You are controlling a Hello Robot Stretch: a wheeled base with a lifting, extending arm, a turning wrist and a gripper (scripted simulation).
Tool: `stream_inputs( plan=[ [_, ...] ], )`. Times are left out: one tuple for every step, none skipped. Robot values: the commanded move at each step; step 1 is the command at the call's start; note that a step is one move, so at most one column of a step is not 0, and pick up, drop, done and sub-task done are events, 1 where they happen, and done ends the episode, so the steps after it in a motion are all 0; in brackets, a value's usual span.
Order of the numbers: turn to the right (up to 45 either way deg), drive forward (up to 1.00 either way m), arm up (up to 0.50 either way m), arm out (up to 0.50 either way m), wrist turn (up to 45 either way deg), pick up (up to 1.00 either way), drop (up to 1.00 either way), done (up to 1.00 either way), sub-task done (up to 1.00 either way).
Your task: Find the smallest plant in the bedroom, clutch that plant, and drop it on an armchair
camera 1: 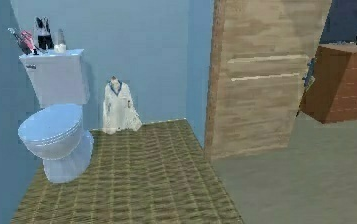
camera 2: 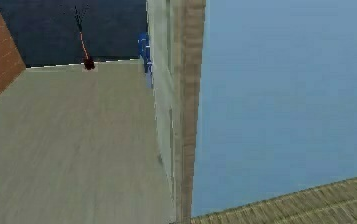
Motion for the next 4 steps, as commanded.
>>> stream_inputs(
  plan=[
    [39.0, 0.0, 0.0, 0.0, 0.0, 0.0, 0.0, 0.0, 0.0],
    [0.0, 0.2, 0.0, 0.0, 0.0, 0.0, 0.0, 0.0, 0.0],
    [18.0, 0.0, 0.0, 0.0, 0.0, 0.0, 0.0, 0.0, 0.0],
    [0.0, 1.0, 0.0, 0.0, 0.0, 0.0, 0.0, 0.0, 0.0]
  ],
)
